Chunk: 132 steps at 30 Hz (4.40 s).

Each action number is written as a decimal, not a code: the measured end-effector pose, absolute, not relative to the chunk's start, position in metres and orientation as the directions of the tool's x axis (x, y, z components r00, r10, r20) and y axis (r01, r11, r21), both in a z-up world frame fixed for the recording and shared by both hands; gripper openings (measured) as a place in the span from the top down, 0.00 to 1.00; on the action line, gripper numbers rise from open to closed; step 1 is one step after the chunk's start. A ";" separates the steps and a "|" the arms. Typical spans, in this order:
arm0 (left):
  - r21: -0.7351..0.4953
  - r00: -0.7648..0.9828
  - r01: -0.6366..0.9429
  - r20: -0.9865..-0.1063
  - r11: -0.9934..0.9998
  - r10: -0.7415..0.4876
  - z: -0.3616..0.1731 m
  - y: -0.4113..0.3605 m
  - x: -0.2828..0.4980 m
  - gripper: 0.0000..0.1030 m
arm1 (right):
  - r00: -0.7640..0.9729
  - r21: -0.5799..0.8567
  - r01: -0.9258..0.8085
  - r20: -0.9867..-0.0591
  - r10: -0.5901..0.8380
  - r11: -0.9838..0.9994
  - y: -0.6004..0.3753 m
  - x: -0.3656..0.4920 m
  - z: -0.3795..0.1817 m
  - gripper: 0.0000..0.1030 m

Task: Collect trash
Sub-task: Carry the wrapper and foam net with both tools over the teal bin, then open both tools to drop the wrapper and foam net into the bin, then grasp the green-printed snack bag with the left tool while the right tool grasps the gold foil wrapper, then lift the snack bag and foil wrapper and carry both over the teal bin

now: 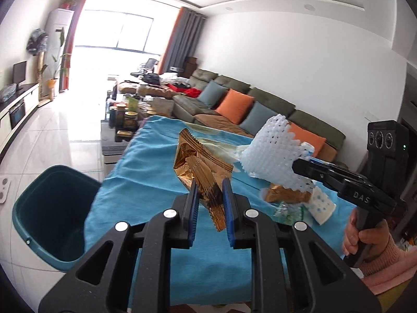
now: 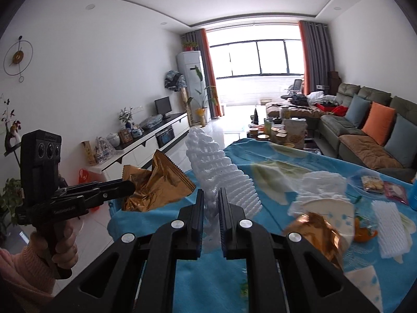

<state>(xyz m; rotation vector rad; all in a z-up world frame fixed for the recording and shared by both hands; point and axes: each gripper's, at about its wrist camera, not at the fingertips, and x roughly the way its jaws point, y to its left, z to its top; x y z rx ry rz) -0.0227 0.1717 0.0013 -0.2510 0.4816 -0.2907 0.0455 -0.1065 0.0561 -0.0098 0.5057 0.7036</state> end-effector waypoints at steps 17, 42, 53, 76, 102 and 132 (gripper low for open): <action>-0.301 0.850 -0.188 -0.526 0.935 0.001 -0.031 0.330 -0.020 0.82 | 0.317 0.252 -0.821 -0.544 0.776 0.512 0.079 0.095 0.039 0.91; -0.308 0.794 -0.300 -0.605 0.903 0.057 -0.078 0.345 0.020 0.74 | 0.239 0.329 -0.755 -0.668 0.705 0.568 0.157 0.133 -0.009 0.65; -0.276 0.874 -0.063 -0.479 0.959 -0.080 -0.029 0.264 -0.016 0.47 | 0.329 0.275 -0.785 -0.573 0.750 0.555 0.077 0.097 0.031 0.65; -0.347 0.592 0.487 -0.544 0.801 -0.595 -0.058 0.023 0.008 0.42 | 0.732 0.183 -0.356 -0.556 0.395 0.916 -0.205 0.048 0.027 0.64; -0.526 0.434 0.455 -0.574 0.719 -0.695 -0.082 0.016 0.045 0.69 | 0.692 0.258 -0.321 -0.593 0.412 0.911 -0.215 0.054 -0.003 0.83; -0.440 0.592 0.404 -0.543 0.802 -0.596 -0.055 0.069 0.022 0.94 | 0.643 0.346 -0.406 -0.550 0.533 0.846 -0.185 0.063 0.005 0.96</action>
